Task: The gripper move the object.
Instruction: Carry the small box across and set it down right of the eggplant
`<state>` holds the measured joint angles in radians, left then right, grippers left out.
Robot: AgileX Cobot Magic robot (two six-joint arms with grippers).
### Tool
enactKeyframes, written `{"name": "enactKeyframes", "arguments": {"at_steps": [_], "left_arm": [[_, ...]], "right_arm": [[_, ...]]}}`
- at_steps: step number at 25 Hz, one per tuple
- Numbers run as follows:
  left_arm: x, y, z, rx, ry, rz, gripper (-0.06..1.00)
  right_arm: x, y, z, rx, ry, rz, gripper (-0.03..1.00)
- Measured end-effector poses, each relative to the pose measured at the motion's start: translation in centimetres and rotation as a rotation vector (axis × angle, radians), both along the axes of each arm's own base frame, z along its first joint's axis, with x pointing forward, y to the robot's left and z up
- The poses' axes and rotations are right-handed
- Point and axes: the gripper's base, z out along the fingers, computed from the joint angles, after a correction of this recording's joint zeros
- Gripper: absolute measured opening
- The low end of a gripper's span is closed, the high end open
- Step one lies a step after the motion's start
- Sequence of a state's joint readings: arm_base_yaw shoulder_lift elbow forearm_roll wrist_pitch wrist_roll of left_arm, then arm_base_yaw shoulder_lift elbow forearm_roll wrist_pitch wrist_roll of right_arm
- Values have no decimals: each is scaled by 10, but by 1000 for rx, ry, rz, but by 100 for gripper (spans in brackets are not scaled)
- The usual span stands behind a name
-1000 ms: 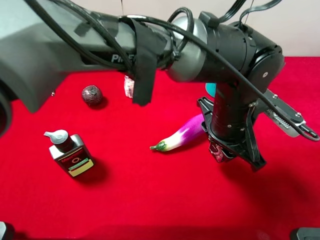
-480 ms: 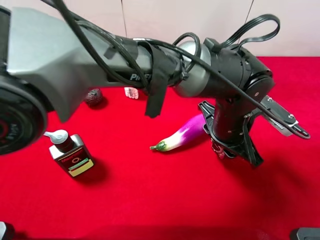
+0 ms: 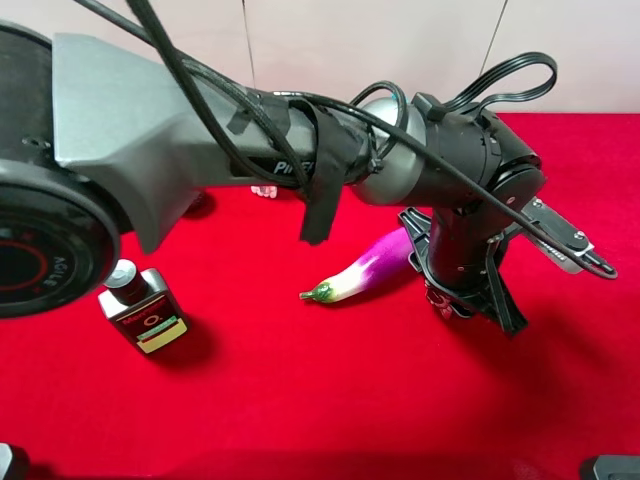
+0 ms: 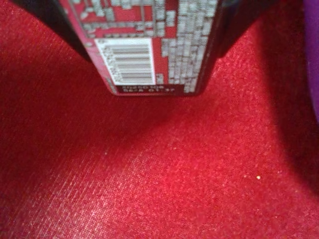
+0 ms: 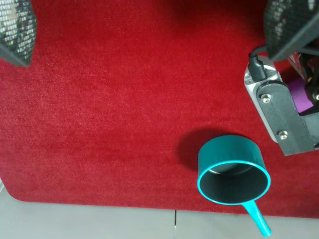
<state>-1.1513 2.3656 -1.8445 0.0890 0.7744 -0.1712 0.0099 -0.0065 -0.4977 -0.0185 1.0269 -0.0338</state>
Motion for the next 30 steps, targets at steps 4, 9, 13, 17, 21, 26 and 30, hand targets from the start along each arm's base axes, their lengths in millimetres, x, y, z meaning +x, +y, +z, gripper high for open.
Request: {"name": "enactKeyframes", "arguments": {"at_steps": [4, 9, 13, 17, 21, 26, 30], "left_arm": [[0, 0, 0, 1, -2, -1, 44], [0, 0, 0, 1, -2, -1, 47], [0, 0, 0, 1, -2, -1, 55], [0, 0, 0, 3, -2, -1, 67], [0, 0, 0, 4, -1, -1, 75], [0, -1, 3, 2, 0, 1, 80], [3, -5, 20, 7, 2, 8, 81]], "right_arm": [[0, 0, 0, 0, 0, 0, 69], [0, 0, 0, 0, 0, 0, 69], [0, 0, 0, 0, 0, 0, 69], [0, 0, 0, 0, 0, 0, 69], [0, 0, 0, 0, 0, 0, 69], [0, 0, 0, 0, 0, 0, 69], [0, 0, 0, 0, 0, 0, 69]]}}
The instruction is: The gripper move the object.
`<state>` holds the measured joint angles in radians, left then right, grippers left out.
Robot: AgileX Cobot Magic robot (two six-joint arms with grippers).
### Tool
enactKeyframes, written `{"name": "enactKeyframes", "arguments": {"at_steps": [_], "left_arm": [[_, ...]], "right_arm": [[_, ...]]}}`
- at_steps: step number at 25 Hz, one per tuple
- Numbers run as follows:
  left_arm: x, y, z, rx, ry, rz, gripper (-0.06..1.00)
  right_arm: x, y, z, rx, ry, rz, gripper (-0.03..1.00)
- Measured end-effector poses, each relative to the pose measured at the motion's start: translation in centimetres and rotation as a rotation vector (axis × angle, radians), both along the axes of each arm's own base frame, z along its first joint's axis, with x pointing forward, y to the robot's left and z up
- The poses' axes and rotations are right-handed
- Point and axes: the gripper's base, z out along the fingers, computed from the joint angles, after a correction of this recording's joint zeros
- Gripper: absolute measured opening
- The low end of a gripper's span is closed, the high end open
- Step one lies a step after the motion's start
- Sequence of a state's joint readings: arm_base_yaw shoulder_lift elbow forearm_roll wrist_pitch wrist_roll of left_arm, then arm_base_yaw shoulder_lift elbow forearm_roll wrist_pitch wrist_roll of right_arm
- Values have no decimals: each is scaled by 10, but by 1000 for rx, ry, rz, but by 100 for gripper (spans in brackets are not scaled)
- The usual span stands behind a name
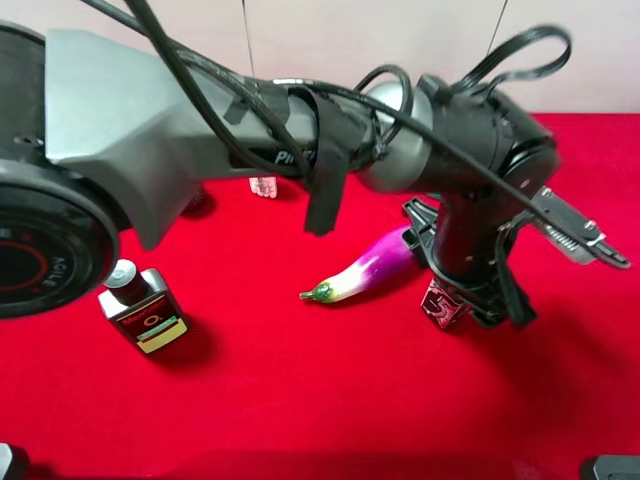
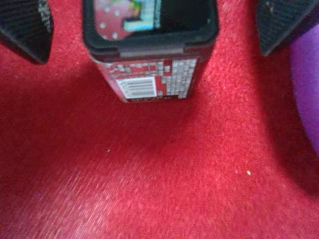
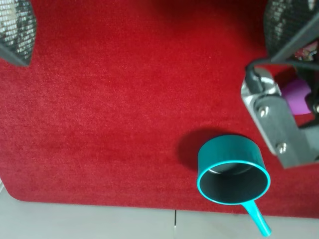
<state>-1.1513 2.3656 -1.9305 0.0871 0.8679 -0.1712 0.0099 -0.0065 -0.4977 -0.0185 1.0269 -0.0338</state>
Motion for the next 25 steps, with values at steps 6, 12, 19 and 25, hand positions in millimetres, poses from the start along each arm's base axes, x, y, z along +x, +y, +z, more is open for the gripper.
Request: {"name": "enactKeyframes", "arguments": {"at_steps": [6, 12, 19, 25], "left_arm": [[2, -6, 40, 3, 16, 6, 81], [-1, -8, 75, -4, 51, -12, 84], [-5, -13, 105, -110, 64, -56, 88], [-10, -6, 134, -169, 51, -63, 89]], "right_arm": [[0, 0, 0, 0, 0, 0, 69], [0, 0, 0, 0, 0, 0, 69], [0, 0, 0, 0, 0, 0, 69], [0, 0, 0, 0, 0, 0, 69]]}}
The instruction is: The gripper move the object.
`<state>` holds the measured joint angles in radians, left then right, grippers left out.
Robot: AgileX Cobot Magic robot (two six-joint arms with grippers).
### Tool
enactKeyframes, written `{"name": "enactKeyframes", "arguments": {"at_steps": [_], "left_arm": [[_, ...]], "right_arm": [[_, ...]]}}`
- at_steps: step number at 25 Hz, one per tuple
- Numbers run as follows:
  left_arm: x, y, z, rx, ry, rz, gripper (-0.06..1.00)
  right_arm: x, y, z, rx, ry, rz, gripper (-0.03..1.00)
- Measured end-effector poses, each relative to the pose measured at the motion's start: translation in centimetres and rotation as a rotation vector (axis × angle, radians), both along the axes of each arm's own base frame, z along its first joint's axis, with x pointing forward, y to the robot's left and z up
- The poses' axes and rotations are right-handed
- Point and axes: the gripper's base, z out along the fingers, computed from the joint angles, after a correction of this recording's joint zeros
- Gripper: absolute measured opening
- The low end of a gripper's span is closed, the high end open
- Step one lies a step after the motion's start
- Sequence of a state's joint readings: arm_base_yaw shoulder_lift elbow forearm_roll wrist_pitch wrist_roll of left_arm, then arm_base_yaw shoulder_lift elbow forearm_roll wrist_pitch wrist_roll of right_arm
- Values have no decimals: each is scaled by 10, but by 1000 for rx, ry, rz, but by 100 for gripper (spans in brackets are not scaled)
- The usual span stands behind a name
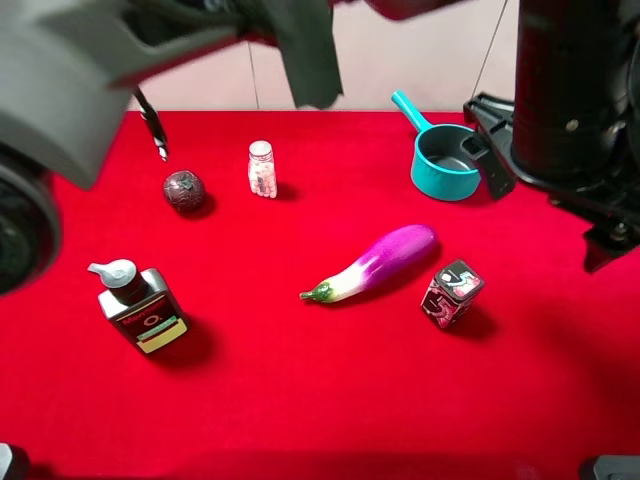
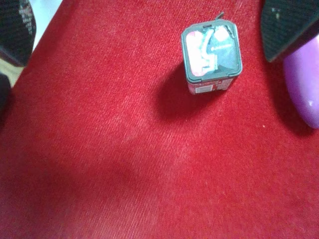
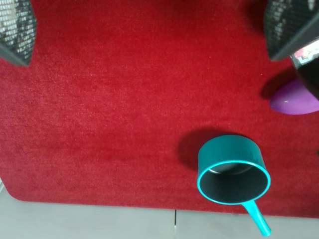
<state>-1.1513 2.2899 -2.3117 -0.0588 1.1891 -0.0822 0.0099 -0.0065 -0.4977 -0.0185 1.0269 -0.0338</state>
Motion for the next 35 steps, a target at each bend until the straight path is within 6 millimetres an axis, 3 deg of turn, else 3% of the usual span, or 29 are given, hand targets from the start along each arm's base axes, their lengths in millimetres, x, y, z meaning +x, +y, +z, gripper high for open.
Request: {"name": "enactKeyframes", "arguments": {"at_steps": [9, 14, 26, 35], "left_arm": [[-3, 15, 33, -33, -60, 6, 89], [-8, 34, 44, -1, -84, 10, 89], [-32, 103, 82, 42, -143, 24, 89], [-52, 163, 100, 65, -195, 51, 89]], "right_arm": [[0, 0, 0, 0, 0, 0, 69], [0, 0, 0, 0, 0, 0, 69], [0, 0, 0, 0, -1, 0, 69], [0, 0, 0, 0, -1, 0, 69]]}}
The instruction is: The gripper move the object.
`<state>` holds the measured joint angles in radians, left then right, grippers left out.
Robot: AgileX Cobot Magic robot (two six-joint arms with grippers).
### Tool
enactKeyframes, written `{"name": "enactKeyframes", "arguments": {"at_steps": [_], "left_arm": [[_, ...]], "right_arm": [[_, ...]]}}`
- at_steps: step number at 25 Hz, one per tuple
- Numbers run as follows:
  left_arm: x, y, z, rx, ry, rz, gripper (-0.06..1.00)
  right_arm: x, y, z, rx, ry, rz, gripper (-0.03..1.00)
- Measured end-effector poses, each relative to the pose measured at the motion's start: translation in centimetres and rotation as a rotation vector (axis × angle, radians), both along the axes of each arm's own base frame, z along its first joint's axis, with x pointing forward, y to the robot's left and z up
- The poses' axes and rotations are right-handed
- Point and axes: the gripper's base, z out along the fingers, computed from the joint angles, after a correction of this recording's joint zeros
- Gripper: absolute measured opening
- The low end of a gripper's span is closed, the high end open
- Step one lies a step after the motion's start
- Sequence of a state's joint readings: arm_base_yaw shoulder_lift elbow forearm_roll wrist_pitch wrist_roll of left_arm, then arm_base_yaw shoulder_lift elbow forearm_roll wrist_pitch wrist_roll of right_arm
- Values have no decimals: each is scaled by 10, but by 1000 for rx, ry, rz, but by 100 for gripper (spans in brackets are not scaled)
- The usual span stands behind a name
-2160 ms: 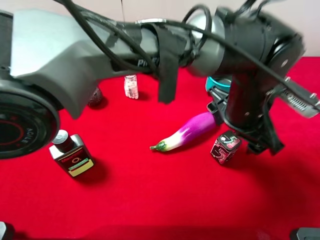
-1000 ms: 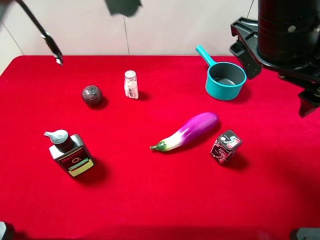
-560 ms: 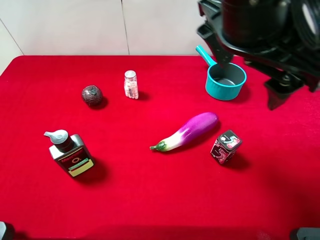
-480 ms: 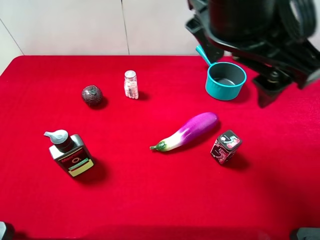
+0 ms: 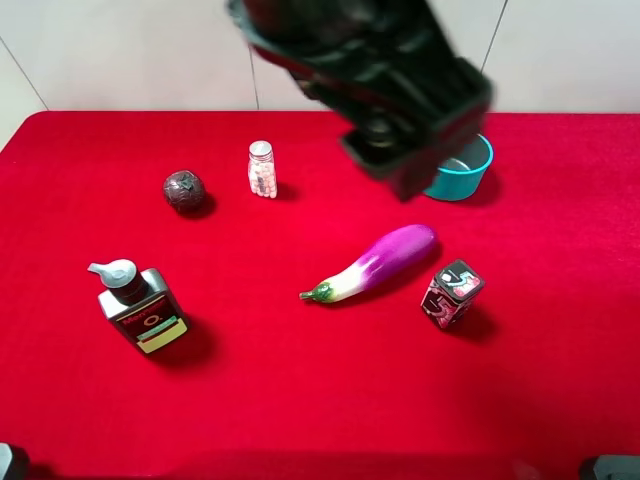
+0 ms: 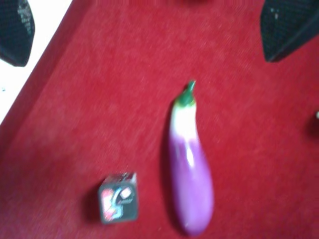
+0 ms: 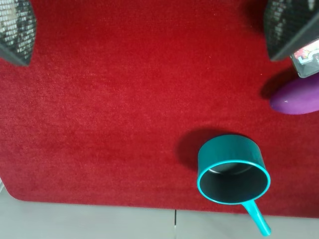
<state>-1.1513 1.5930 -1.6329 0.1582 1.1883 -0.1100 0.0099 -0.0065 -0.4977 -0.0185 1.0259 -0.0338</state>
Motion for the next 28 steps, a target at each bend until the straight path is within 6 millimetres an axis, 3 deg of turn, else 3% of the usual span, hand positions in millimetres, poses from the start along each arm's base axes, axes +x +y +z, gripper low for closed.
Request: {"name": "enactKeyframes", "arguments": {"at_steps": [9, 17, 28], "left_arm": [[-28, 71, 18, -51, -44, 44, 89], [-56, 135, 11, -91, -52, 68, 89], [-96, 224, 27, -293, -185, 0, 89]], "right_arm": [[0, 0, 0, 0, 0, 0, 69], [0, 0, 0, 0, 0, 0, 69], [0, 0, 0, 0, 0, 0, 69]]}}
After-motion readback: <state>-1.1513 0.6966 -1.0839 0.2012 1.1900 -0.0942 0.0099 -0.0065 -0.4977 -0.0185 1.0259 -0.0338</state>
